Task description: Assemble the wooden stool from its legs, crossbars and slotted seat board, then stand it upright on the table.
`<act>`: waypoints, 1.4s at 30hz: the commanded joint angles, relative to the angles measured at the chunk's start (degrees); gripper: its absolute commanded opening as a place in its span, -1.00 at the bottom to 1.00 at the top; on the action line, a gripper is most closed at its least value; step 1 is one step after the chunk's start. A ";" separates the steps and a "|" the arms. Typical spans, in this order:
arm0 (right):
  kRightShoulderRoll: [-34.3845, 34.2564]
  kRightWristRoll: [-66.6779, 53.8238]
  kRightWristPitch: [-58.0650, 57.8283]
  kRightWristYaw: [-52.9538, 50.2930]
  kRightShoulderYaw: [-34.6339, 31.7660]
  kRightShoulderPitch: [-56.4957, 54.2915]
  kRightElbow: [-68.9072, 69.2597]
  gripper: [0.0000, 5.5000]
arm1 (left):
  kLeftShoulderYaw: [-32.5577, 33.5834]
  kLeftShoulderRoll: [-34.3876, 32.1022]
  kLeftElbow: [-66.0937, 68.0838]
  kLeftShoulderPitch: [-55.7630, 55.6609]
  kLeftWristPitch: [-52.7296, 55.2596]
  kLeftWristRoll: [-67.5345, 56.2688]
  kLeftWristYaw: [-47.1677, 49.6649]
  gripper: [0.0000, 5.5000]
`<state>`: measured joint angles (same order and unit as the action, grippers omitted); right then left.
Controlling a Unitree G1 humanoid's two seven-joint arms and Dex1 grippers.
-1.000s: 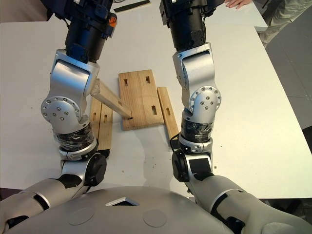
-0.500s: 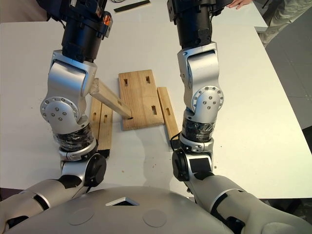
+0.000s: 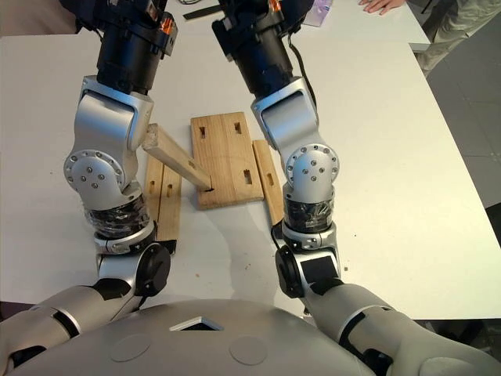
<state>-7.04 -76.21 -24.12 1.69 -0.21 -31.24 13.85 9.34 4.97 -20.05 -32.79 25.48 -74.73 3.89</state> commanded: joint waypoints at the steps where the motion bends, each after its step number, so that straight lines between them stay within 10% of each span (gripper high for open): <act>1: 2.25 3.34 -2.46 1.12 -0.08 2.28 0.92 -0.42 | 2.36 -4.86 2.29 -3.47 -0.04 3.25 -0.04 -0.84; 10: 10.85 14.19 -0.41 0.09 -7.99 8.62 3.45 -0.42 | 6.34 -35.93 5.44 -11.59 11.97 16.32 -7.01 -0.84; 16: 15.74 20.58 -0.14 -3.06 -13.22 16.87 11.19 -0.42 | 12.74 -55.38 -2.44 4.22 34.82 16.00 -5.18 -0.84; 27: 17.76 27.98 -0.30 -5.82 -15.43 26.55 18.26 -0.42 | 21.88 -56.06 -23.31 36.20 50.52 1.14 -3.76 -0.84; 42: 12.72 35.43 2.13 -5.49 -10.56 29.14 17.88 -0.42 | 15.91 -60.60 -20.22 35.00 42.50 -13.23 10.47 -0.84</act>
<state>6.32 -41.67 -22.43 -4.01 -11.14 -2.26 32.40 26.28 -53.89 -40.52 1.37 69.10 -86.92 12.45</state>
